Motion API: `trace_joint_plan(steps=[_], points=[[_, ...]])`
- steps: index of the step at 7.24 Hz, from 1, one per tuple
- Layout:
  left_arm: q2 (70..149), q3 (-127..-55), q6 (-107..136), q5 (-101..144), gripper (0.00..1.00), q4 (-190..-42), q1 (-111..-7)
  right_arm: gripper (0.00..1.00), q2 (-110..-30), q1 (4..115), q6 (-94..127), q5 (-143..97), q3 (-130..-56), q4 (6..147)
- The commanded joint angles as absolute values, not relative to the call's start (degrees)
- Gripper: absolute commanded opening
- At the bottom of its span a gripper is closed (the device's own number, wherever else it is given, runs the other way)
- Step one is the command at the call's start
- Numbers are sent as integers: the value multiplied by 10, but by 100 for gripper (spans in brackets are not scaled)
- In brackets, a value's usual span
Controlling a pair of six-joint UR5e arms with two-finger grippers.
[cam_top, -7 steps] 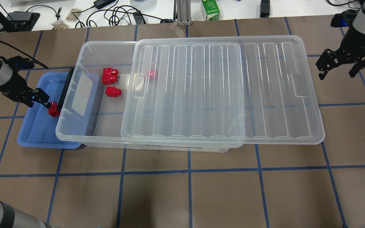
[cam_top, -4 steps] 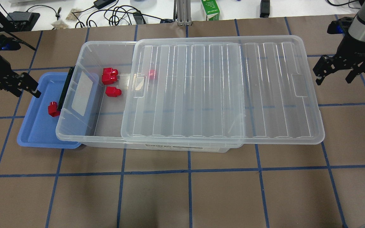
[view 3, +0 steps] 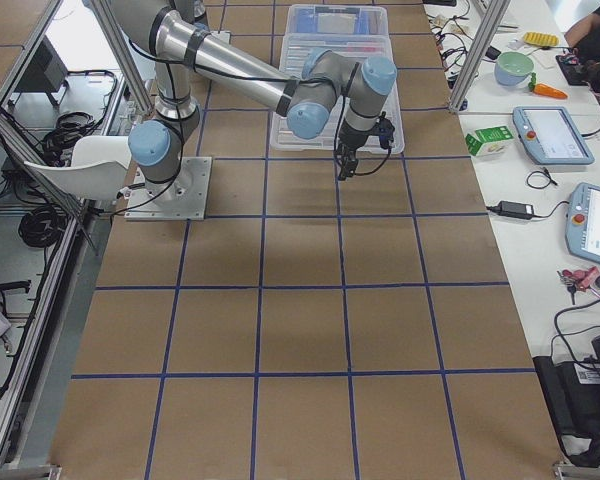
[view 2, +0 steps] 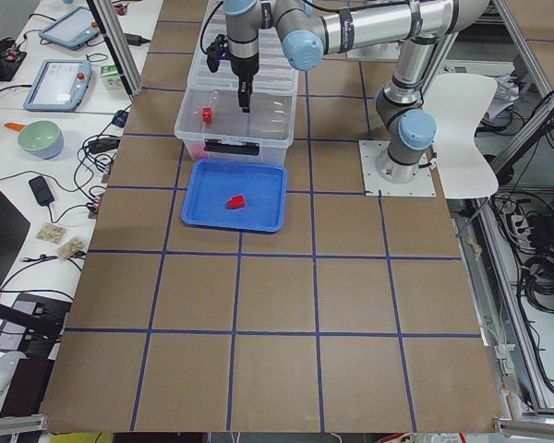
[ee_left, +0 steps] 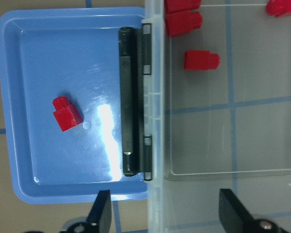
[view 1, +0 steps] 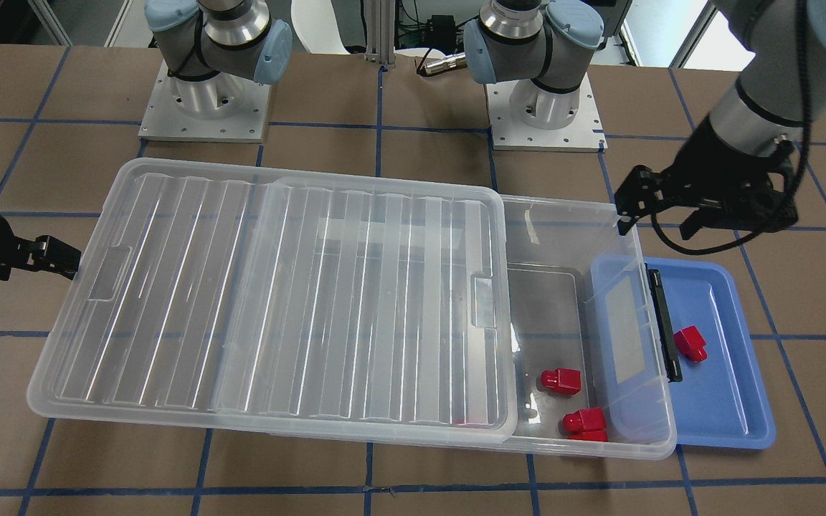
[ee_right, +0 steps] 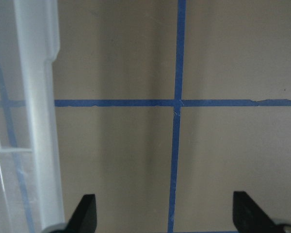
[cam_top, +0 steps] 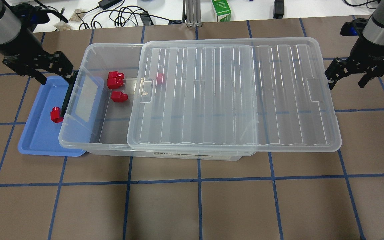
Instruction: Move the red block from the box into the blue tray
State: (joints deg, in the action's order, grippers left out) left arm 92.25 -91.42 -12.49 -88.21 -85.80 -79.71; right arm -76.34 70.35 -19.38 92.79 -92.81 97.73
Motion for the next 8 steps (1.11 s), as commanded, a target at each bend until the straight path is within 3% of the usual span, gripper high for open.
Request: trace_joint_plan(steps=[1,2,8], points=[[900,-891,-50,-884,100,-863,-882,100,-762,723,-176,921,-928,977],[908,-854,-49,-884,100,-923,-890,100,-762,742,-150,921,-928,977],[902,-873,-60,-917,100,-919,-865,100,-755,834,-44,920,-928,981]])
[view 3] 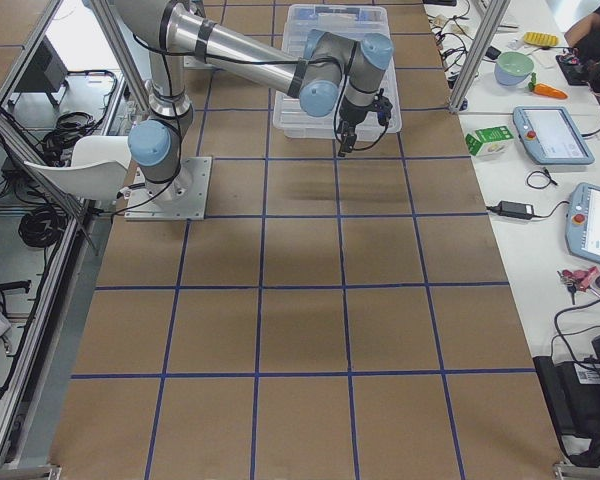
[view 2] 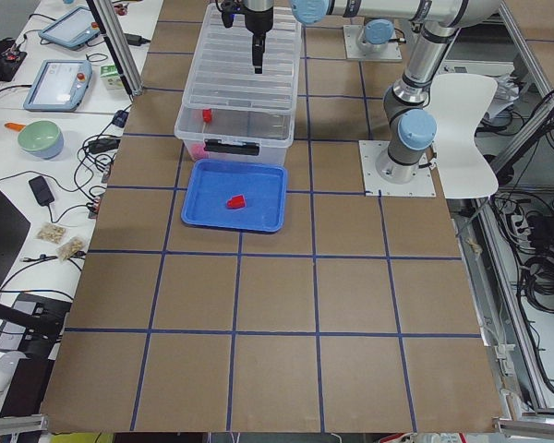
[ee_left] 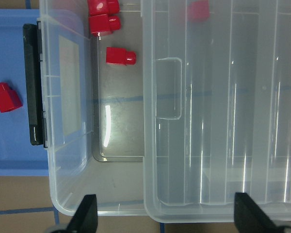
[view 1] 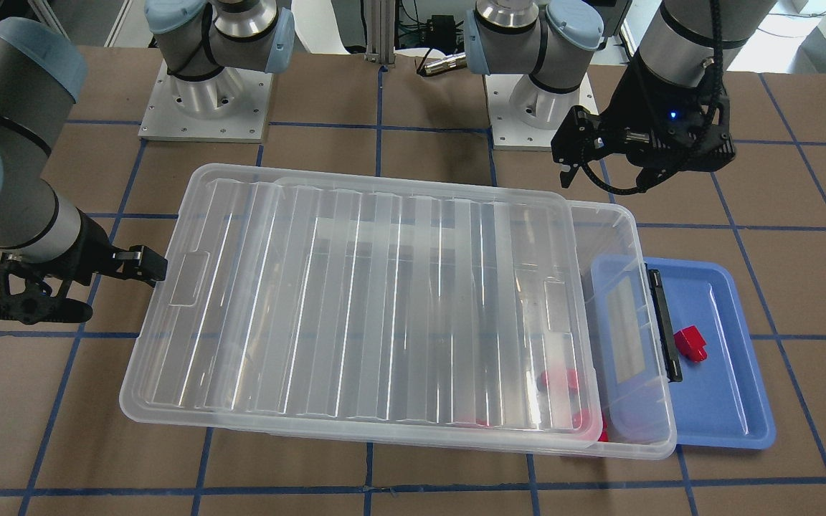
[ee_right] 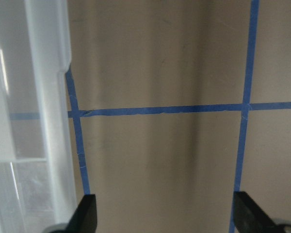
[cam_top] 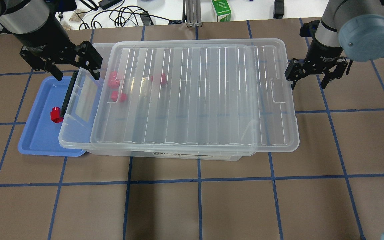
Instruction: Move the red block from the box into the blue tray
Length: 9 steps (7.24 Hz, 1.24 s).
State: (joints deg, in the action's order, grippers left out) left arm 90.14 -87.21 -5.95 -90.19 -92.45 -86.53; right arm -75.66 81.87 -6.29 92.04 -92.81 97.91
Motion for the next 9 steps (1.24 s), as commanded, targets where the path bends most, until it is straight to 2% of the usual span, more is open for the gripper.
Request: trace_joint_plan(steps=[1,9], points=[[903,-873,-60,-918,100,-915,-866,100,-755,842,-34,920,-928,981],[900,-875,-47,-918,100,-904,-867,100,-750,874,-31,903,-928,981]])
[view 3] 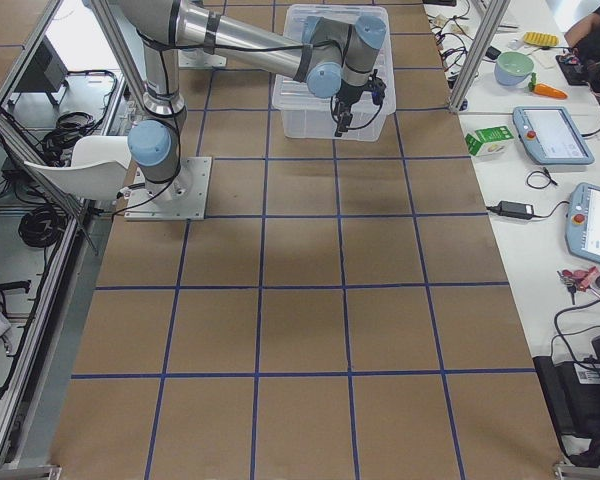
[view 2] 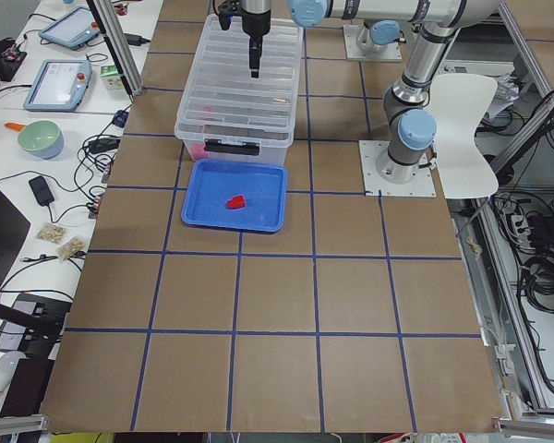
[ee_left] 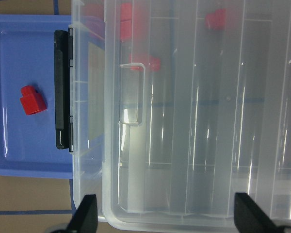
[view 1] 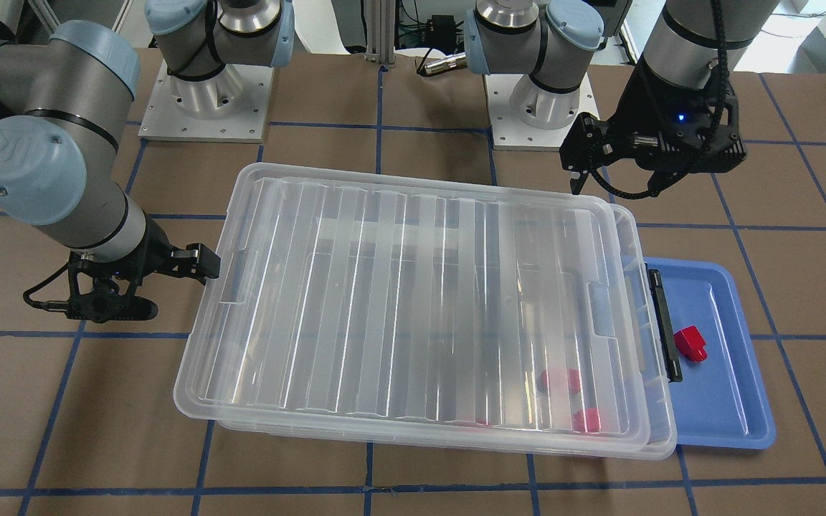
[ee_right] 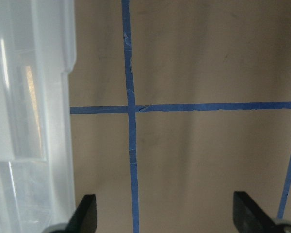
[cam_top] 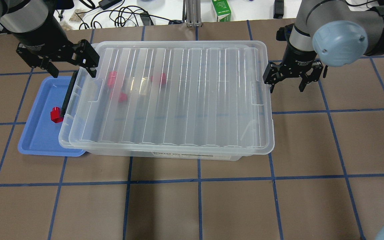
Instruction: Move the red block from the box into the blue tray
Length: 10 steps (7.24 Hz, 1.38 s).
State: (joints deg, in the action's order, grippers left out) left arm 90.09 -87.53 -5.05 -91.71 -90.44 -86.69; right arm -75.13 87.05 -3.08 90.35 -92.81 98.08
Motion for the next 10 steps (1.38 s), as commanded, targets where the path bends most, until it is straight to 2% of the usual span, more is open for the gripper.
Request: trace_joint_plan(steps=[1,4,7,10], points=[[900,-875,-49,-921,100,-904,-868,100,-750,876,-31,903,-927,981],[910,-873,-49,-916,100,-891,-868,100,-750,881,-32,893,-920,982],[907,-874,-50,-918,100,-888,-870,100,-783,871,-39,892,-833,976],[907,-875,-49,-916,100,-888,-870,100,-841,882,-30,903,-835,898]])
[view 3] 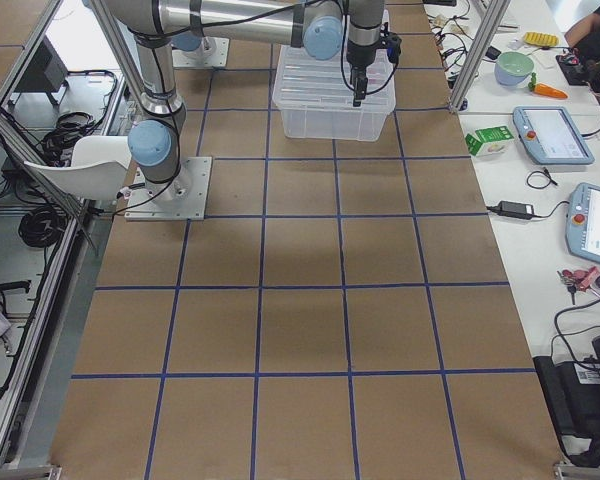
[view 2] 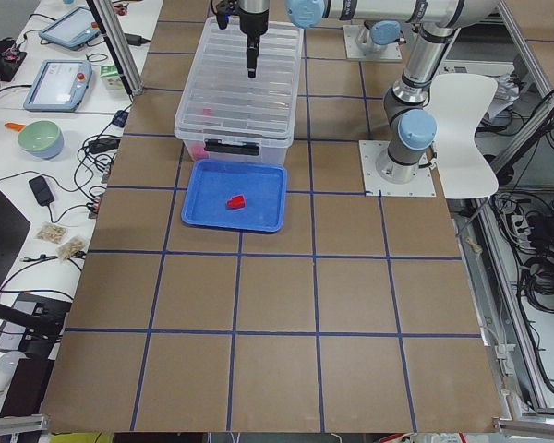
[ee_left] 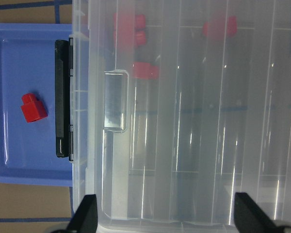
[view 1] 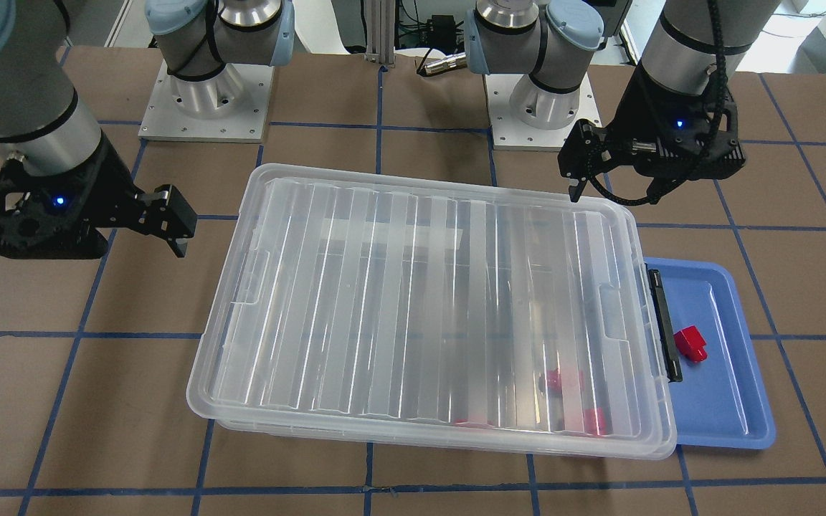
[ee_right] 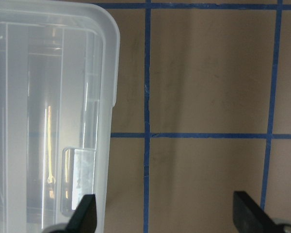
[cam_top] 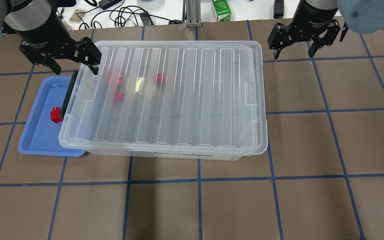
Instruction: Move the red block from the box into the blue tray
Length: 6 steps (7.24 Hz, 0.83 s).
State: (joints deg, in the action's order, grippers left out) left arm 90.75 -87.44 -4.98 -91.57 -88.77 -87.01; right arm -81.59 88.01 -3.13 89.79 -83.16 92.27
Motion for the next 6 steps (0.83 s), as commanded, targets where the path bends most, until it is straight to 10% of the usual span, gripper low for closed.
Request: trace_joint_plan(steps=[1,6], points=[[906,-875,-49,-915,100,-888,-870,100,-844,882,-30,902,-836,890],[907,-876,-49,-916,100,-889,-871,100,-856,880,-30,904,-837,846]])
